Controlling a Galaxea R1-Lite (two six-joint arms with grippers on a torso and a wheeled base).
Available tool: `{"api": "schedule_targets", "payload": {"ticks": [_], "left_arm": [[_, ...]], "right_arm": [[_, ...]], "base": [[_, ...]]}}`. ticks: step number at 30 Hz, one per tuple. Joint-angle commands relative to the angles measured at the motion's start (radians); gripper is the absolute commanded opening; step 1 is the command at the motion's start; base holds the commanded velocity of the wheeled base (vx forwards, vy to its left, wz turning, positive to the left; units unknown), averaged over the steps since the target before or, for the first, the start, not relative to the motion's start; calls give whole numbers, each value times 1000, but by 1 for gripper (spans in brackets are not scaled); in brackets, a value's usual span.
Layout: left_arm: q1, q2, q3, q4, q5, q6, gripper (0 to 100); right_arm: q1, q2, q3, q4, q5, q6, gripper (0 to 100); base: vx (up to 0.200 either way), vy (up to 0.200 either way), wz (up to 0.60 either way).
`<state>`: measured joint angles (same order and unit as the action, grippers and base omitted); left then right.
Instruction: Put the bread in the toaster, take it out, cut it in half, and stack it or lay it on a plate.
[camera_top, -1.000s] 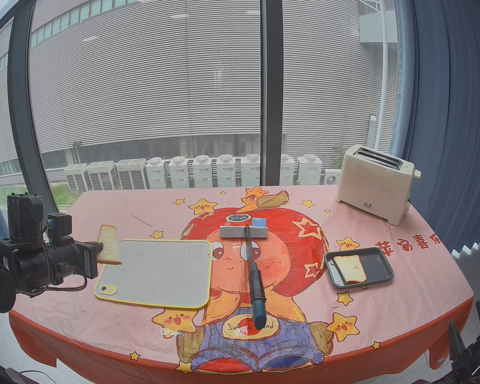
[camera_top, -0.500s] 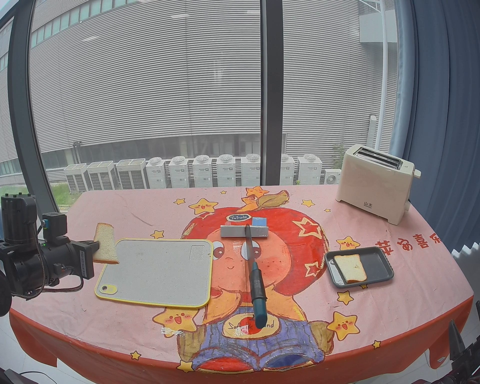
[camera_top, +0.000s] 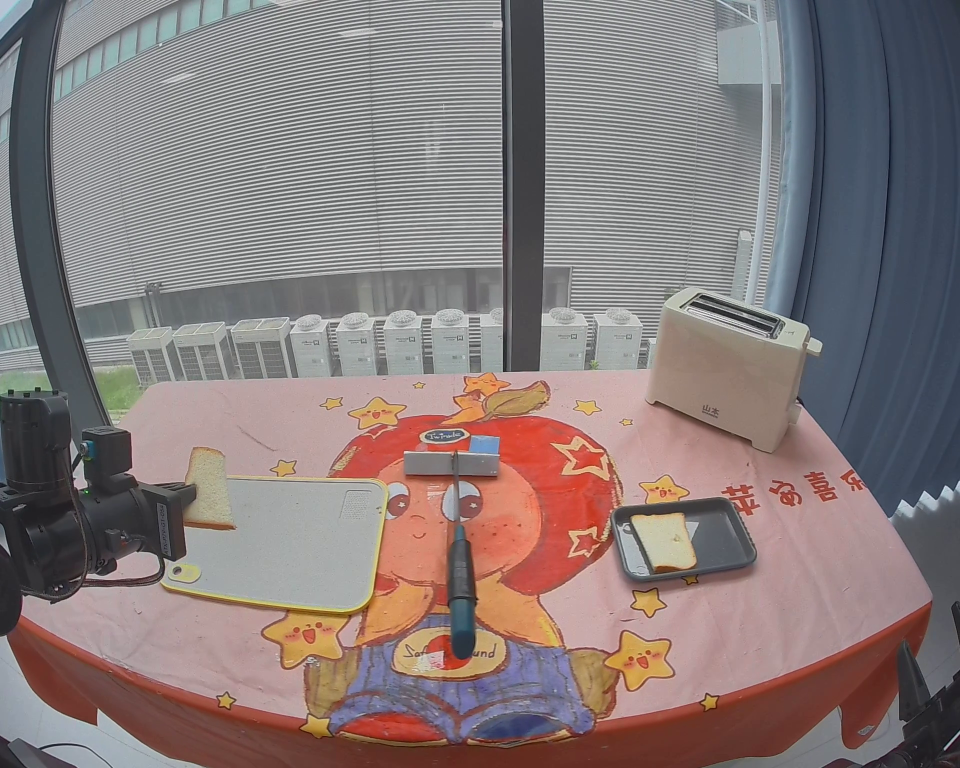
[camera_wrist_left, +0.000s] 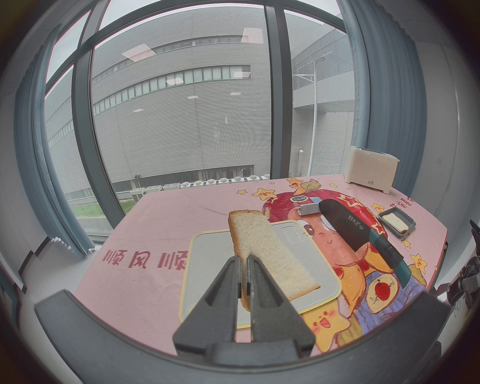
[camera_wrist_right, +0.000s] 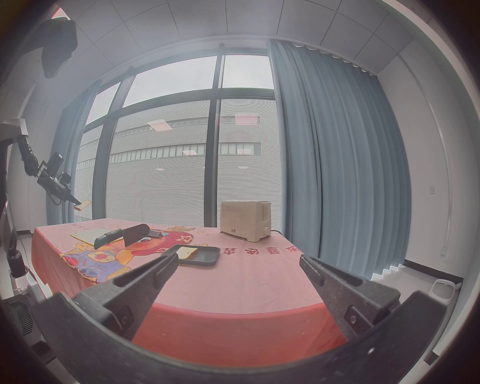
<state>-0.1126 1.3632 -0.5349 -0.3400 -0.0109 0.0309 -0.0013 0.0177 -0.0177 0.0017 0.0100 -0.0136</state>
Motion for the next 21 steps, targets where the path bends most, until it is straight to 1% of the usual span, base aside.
{"api": "schedule_targets", "payload": {"ticks": [1, 21], "left_arm": [[-2, -1, 3, -1, 0, 0, 0], [-6, -3, 13, -4, 0, 0, 0]], "right_arm": [[0, -13, 18, 0, 1, -2, 100], [0, -13, 18, 0, 1, -2, 100]], "base": [[0, -200, 0], [0, -200, 0]]}}
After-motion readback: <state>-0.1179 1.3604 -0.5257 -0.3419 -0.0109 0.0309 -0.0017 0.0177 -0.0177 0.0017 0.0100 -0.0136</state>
